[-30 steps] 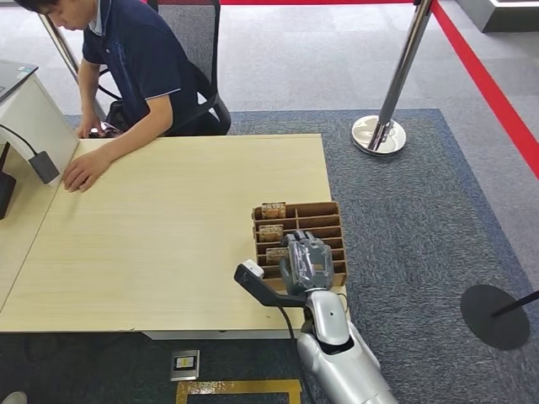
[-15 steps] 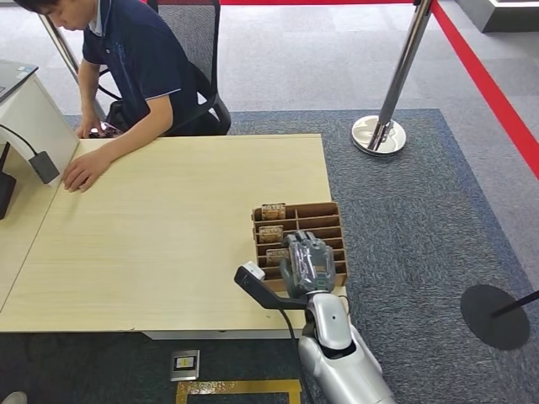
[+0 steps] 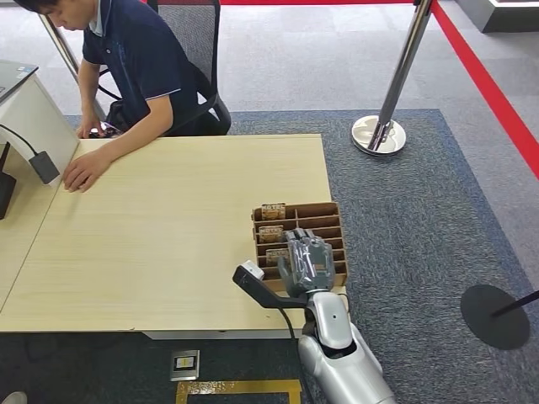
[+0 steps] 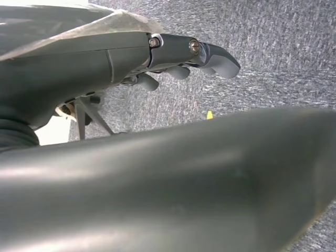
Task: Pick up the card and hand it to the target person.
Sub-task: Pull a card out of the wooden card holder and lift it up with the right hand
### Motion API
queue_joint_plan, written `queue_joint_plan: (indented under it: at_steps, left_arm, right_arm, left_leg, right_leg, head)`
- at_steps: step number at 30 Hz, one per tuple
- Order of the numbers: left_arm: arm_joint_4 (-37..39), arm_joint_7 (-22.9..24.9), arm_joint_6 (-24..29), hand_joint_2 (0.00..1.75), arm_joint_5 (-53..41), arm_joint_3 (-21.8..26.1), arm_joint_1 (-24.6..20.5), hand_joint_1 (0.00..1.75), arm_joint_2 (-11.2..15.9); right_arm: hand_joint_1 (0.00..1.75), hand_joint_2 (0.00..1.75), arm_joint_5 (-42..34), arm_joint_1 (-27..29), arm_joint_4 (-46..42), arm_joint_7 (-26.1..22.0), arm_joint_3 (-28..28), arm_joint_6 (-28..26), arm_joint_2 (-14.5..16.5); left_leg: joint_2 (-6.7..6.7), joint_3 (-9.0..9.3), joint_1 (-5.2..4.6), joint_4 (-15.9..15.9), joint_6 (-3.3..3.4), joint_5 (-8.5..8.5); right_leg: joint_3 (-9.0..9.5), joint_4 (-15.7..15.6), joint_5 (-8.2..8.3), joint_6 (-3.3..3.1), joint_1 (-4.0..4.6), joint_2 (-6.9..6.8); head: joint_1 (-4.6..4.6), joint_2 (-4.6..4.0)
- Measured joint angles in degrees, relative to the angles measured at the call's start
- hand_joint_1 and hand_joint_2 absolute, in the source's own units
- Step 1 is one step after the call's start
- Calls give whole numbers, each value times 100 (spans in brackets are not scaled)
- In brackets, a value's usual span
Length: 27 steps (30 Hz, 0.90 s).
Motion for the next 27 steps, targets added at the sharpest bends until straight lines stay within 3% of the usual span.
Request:
queue_joint_plan:
  at_steps: [27]
  left_arm:
    - [0,7,2,0,-37,-2,-1,0,0]
  right_arm:
    - [82,175,-102,-80,152,-7,4,75,33]
  left_leg:
    - [0,0,0,0,0,1]
  right_leg:
    - [0,2,0,0,0,0]
  head:
    - [-1,0]
